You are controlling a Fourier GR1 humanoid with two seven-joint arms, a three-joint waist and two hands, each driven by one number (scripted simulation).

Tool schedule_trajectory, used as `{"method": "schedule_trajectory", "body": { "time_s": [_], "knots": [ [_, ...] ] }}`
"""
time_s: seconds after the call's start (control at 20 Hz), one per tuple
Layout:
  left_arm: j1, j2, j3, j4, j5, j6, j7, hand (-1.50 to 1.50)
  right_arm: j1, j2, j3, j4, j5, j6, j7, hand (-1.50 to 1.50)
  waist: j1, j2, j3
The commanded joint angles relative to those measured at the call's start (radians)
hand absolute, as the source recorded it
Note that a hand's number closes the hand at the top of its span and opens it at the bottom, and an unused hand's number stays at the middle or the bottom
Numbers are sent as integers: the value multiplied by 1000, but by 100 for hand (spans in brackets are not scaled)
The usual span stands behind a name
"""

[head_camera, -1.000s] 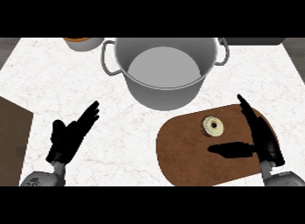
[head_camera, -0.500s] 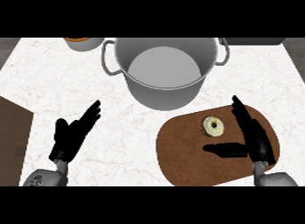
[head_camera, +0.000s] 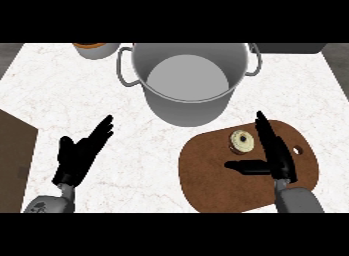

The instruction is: Pick the cupcake from the cutting board and place it in the pot

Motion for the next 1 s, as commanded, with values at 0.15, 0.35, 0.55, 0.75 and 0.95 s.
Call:
{"method": "schedule_trajectory", "body": {
  "time_s": [0.15,0.35,0.55,0.75,0.95],
  "knots": [
    [30,-47,-25,26,-41,14,-55,0,-81,25,42,220,125,-24,-131,150,6,11,9],
    [26,-30,-3,18,-26,-9,-46,0,-34,48,-18,264,52,18,-259,150,6,12,9],
    [-34,-37,5,34,-24,-4,9,0,-41,77,-47,234,12,24,-296,150,0,11,9],
    [-30,-34,-6,12,-28,-19,-4,0,-209,-107,-63,362,11,266,-343,150,29,20,11],
    [-38,-37,-23,10,-29,-36,-11,0,-292,-267,-24,384,6,556,-399,150,87,45,16]
  ]
}}
